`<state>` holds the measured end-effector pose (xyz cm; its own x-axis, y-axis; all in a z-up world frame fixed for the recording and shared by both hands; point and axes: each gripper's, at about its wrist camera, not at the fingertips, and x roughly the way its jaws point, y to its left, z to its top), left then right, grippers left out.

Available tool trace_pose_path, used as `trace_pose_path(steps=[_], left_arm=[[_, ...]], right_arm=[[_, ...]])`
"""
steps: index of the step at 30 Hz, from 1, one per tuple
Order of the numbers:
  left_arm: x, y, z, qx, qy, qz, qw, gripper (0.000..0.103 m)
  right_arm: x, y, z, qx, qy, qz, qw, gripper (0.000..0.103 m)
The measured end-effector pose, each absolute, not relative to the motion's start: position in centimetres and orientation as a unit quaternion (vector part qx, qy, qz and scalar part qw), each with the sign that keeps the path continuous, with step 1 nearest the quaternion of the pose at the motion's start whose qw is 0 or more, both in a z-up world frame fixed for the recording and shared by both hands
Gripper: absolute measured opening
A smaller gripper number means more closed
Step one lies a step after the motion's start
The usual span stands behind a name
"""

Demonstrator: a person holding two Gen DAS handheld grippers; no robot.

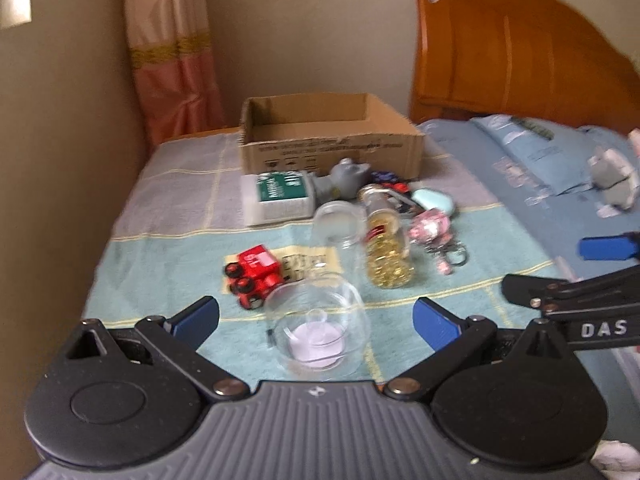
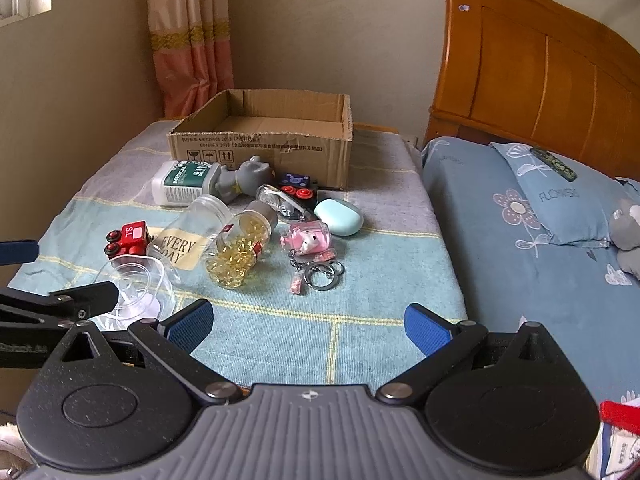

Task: Organize rigid objects
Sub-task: 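Move both grippers toward the items scattered on the towel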

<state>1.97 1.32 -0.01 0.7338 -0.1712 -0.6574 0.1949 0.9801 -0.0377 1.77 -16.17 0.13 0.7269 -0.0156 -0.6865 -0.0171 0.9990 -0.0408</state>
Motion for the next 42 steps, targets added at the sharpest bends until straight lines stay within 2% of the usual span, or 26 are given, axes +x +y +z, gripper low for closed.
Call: trace_pose_path(steps=[5,9,20,35,42], left_arm=[[2.8,3.6,-1.1,-0.058,0.330,-0.147,0.931,0.102],[4.4,4.9,-2.0,-0.082,0.361,-0.151,0.917,0.102],[5.0,3.2,-4.6,0.069,0.370,-0.164,0.912,0.102],[6.8,1.7,-6.8,0.098,0.404,-0.183,0.891,0.102],[6.4,5.0,-6.8,0.089,0.416,-0.147,0.893,0.102]], right_arm=[[2.9,-16.9,-0.9,-0.033,0.371,0.022,0.928,0.103],[3.9,-18.0,-2.2,-0.047,0.379,0.039,0.923,0.103],[6.2,-19.7,-5.5,-0.064,0.414,0.049,0.907,0.103],[8.9,-19.8,-7.2,-0.054,0.431,0.063,0.899,0.103],[9.8,-19.4,-7.9,-0.067,0.435,0.074,0.895,0.103]])
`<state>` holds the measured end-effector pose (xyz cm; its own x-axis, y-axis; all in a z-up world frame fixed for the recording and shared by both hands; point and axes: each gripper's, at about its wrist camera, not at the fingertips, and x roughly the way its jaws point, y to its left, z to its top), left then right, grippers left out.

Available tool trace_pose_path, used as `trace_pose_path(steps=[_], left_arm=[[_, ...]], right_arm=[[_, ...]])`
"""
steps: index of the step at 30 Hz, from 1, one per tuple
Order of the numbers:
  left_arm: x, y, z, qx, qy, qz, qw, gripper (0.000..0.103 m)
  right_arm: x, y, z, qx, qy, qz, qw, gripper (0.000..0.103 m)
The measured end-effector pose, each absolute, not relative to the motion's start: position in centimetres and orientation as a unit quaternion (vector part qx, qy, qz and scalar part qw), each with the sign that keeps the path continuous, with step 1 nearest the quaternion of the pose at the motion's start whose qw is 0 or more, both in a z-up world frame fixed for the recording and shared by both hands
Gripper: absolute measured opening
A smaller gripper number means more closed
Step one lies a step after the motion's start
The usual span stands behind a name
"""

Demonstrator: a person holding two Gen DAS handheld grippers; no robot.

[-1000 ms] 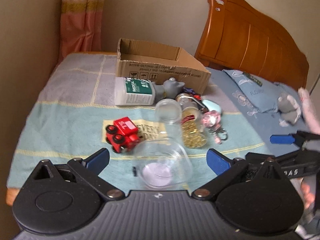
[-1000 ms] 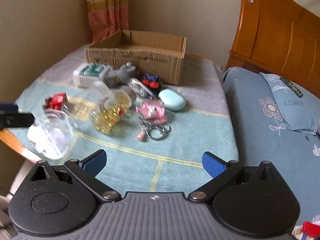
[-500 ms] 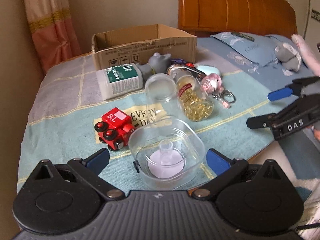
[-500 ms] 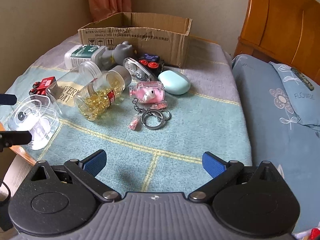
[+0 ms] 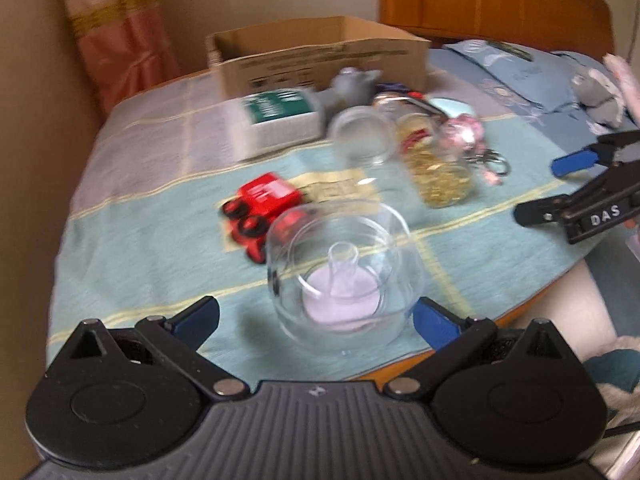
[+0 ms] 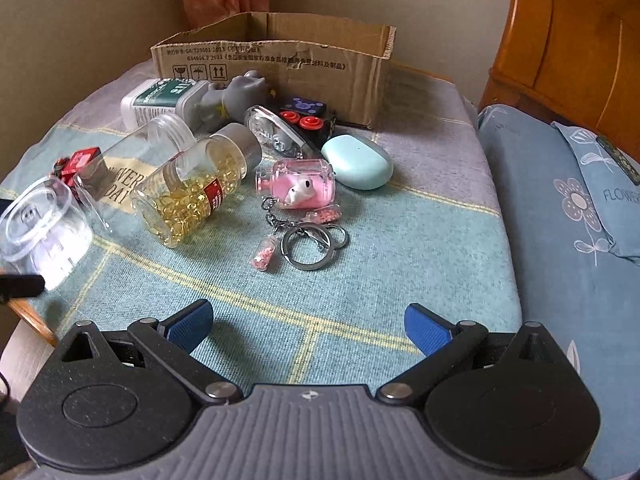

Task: Organize rigid objects
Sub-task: 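Move both grippers toward the items scattered on the towel, then grasp the clear square plastic container with left gripper while right grasps pink keychain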

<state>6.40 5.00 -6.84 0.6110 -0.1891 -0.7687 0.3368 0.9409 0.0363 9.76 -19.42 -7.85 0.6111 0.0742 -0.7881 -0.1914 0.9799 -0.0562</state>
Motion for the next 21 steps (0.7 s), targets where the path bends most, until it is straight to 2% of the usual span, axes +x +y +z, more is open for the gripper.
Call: trace_pose_path(steps=[9,12,17,21], left_arm=[[6.6,3.1,-7.0,0.100,0.403,-0.167,0.894,0.101],[6.9,2.4,-7.2,0.113,0.396,-0.161,0.897,0.095],[7.6,3.3,-7.3,0.082,0.400,-0.153,0.900,0.075],[7.7,4.3,-7.4,0.068,0.406,-0.152,0.899,0.075]], right_arm=[[10.0,-18.7,-8.1,-0.083,0.425,0.089,0.897,0.103],[9.9,-18.8,-8.1,-0.084,0.418,0.089,0.900,0.103],[10.5,-19.2,-7.7,-0.079,0.402,0.090,0.908,0.103],[11.7,-19.1,-7.3,-0.090,0.384,0.086,0.915,0.103]])
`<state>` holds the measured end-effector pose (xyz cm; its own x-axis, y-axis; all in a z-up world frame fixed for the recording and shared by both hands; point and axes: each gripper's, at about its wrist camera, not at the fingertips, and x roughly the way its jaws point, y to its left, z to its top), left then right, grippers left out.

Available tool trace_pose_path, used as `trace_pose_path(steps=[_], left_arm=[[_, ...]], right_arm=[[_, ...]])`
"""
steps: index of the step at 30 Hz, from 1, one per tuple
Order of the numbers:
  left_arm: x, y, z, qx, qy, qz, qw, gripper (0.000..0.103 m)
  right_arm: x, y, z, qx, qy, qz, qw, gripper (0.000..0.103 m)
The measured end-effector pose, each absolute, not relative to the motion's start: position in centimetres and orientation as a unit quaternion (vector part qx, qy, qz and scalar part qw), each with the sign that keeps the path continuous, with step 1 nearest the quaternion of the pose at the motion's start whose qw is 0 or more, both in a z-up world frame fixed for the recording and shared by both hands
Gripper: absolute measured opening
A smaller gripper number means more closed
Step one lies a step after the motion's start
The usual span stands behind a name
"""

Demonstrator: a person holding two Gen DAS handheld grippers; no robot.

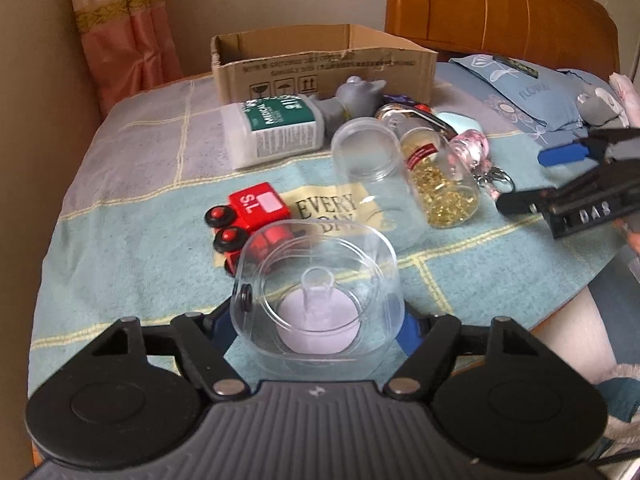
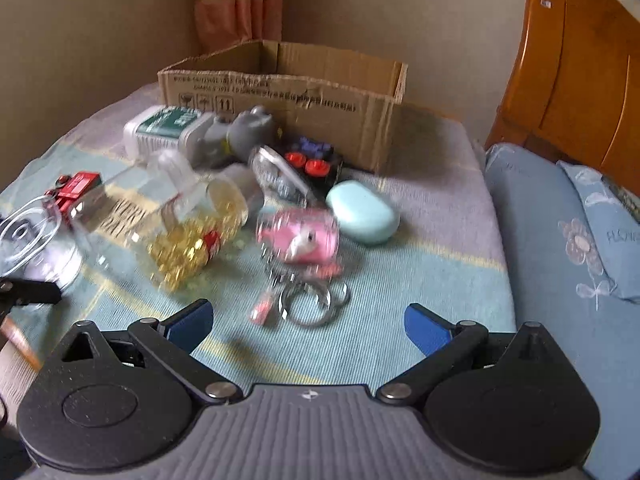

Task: Organize rigid objects
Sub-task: 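Grasp the clear square plastic container with left gripper while right grasps pink keychain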

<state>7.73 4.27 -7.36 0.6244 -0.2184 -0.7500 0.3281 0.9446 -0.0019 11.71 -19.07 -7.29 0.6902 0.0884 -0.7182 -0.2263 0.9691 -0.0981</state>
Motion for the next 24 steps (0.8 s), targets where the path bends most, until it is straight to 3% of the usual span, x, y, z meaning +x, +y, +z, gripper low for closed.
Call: trace_pose_path(steps=[2,6,22,24], left_arm=[[7.7,4.6,-7.4,0.068,0.406,-0.151,0.899,0.076],[7.9,4.7,-7.4,0.062,0.409,-0.151,0.898,0.076],[8.7,4.3,-7.3,0.067,0.412,-0.149,0.897,0.076],[8.8,4.2,-7.3,0.066,0.413,-0.149,0.896,0.076]], right_arm=[[12.3,-18.8,-7.3,-0.099,0.376,0.084,0.918,0.102],[13.8,-18.3,-7.7,-0.112,0.377,0.086,0.915,0.087],[16.6,-17.8,-8.2,-0.097,0.378,0.114,0.914,0.070],[16.7,-17.6,-8.2,-0.098,0.377,0.118,0.914,0.064]])
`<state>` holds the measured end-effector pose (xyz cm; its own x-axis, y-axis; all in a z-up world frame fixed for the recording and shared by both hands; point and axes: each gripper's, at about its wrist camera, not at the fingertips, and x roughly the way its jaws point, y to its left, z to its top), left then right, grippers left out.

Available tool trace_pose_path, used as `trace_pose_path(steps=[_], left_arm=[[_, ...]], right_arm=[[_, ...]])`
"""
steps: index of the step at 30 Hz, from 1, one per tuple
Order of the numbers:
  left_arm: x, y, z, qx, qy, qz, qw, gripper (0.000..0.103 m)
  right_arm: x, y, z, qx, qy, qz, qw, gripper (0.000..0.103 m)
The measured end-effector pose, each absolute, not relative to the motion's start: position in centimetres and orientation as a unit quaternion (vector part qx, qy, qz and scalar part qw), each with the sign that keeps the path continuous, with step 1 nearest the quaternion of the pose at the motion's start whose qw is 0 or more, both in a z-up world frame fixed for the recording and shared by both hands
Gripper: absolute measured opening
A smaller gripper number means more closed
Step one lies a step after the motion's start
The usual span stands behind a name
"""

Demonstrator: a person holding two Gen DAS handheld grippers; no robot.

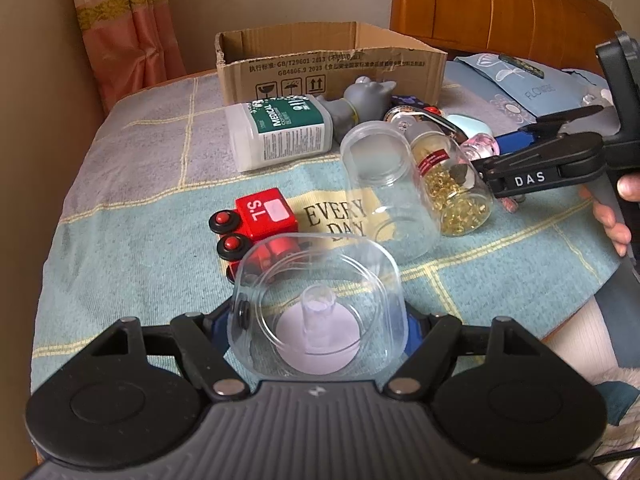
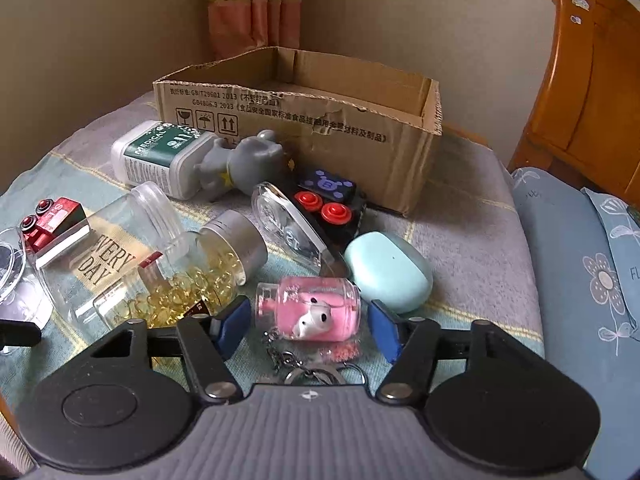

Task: Organize rigid objects
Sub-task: 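Grasp the clear square plastic container with left gripper while right grasps pink keychain, then carry container with left gripper into the cardboard box while right drops keychain there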

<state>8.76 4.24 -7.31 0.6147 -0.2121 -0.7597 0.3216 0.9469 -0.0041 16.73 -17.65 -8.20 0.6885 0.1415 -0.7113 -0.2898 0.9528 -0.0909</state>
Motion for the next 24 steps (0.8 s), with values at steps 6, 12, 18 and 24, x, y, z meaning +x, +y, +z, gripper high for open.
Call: trace_pose_path(steps=[6,12,18,24], left_arm=[[8.8,4.2,-7.3,0.072,0.417,-0.151,0.893,0.075],[8.8,4.2,-6.5,0.082,0.430,-0.172,0.882,0.075],[9.0,4.5,-4.1,0.108,0.430,-0.190,0.876,0.075],[10.7,4.7,-1.5,0.120,0.436,-0.203,0.868,0.075]], right_arm=[[16.8,-17.4,-8.0,-0.102,0.378,0.116,0.913,0.057],[16.1,-17.8,-7.5,-0.100,0.386,0.127,0.908,0.056],[15.4,-18.4,-5.8,-0.094,0.392,0.148,0.903,0.056],[15.0,-18.7,-3.1,-0.098,0.392,0.172,0.898,0.056]])
